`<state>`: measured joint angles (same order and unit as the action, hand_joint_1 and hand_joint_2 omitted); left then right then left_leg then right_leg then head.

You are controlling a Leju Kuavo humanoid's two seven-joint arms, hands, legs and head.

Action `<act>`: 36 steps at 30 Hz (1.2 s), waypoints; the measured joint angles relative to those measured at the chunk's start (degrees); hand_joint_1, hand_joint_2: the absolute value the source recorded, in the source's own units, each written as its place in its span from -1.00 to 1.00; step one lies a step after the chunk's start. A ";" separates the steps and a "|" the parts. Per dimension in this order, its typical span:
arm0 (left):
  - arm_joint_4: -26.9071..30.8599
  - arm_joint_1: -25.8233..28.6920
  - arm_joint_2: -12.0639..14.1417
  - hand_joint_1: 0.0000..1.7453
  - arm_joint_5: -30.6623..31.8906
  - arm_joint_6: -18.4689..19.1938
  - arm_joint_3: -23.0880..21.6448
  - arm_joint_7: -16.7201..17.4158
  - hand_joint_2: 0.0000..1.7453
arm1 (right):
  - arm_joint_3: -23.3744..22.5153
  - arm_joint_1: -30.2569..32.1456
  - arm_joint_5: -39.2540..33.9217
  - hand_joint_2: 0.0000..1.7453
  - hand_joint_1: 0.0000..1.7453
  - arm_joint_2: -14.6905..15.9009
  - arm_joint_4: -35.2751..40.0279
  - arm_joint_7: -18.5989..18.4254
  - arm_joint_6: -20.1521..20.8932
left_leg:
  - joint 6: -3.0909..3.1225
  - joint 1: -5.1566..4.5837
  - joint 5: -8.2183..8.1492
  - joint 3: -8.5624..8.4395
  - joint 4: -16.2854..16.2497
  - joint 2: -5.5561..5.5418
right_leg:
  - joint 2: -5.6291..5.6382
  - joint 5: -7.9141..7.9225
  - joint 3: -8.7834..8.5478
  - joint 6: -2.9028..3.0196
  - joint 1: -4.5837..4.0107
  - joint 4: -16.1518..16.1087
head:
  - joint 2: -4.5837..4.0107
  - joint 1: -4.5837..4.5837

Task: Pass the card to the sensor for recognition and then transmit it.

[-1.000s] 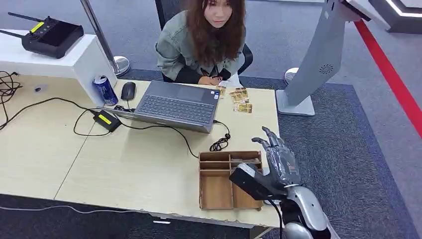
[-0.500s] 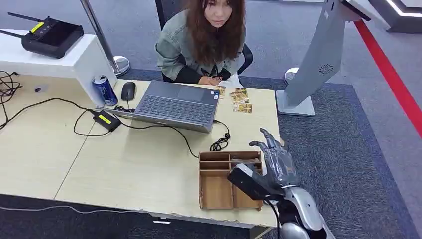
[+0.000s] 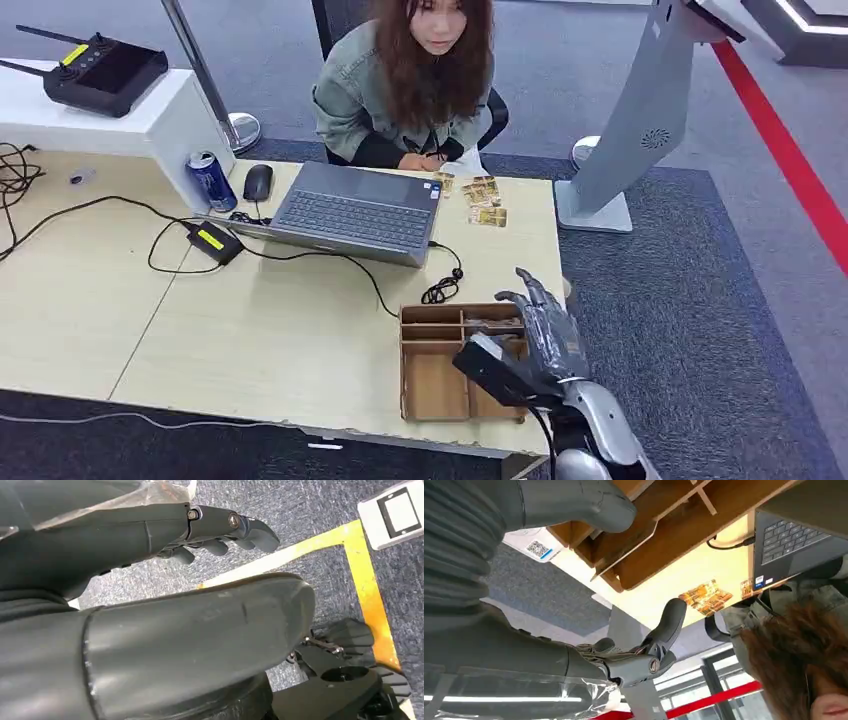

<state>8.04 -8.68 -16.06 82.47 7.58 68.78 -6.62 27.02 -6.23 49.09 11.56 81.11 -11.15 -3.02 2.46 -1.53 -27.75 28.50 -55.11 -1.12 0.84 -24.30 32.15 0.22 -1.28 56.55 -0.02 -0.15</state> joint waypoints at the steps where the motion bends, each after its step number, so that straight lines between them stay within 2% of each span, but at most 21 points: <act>1: 0.00 0.00 0.00 -1.00 0.00 0.00 0.00 0.00 -1.00 | 0.02 0.05 -0.04 1.00 -0.30 -0.02 -0.07 0.00 0.00 | 0.00 0.00 0.00 0.00 0.00 0.00 | 0.00 0.00 0.00 0.00 0.00 0.00 | 0.00 0.00; 14: 0.00 0.00 0.00 -1.00 0.13 -0.04 0.07 0.28 -1.00 | 0.17 0.16 -0.70 1.00 -0.32 -0.44 -2.23 0.11 -1.12 | 0.00 0.00 0.00 0.00 0.00 0.00 | 0.00 0.00 0.00 0.00 0.00 0.00 | 0.00 0.00; 22: 0.00 0.00 0.00 -1.00 0.72 -0.04 0.07 0.37 -1.00 | 0.20 0.15 0.90 1.00 -0.46 -0.65 -3.93 -0.74 -3.17 | 0.00 0.00 0.00 0.00 0.00 0.00 | 0.00 0.00 0.00 0.00 0.00 0.00 | 0.00 0.00; 30: 0.00 0.00 0.00 -1.00 0.81 -0.04 0.07 0.37 -1.00 | 0.13 0.17 1.25 1.00 -0.46 -0.85 -5.33 -0.70 -3.52 | 0.00 0.00 0.00 0.00 0.00 0.00 | 0.00 0.00 0.00 0.00 0.00 0.00 | 0.00 0.00; 35: 0.00 -0.01 0.00 -1.00 0.81 -0.04 0.09 0.35 -1.00 | 0.11 0.20 1.77 1.00 -0.40 -0.98 -5.57 -0.81 -3.52 | 0.00 0.00 0.00 0.00 0.00 0.00 | 0.00 0.00 0.00 0.00 0.00 0.00 | 0.00 0.00; 36: 0.00 -0.01 0.00 -1.00 0.81 -0.04 0.11 0.31 -1.00 | 0.09 0.21 1.88 1.00 -0.28 -1.01 -5.57 -0.90 -3.52 | 0.00 0.00 0.00 0.00 0.00 0.00 | 0.00 0.00 0.00 0.00 0.00 0.00 | 0.00 0.00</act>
<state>8.04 -8.69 -16.06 83.28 7.54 68.89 -6.32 27.10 -6.03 50.97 10.56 75.54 -12.04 -6.54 2.46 -1.53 -27.75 28.49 -55.11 -1.12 0.84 -24.30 32.15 0.22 -1.28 56.55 -0.02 -0.15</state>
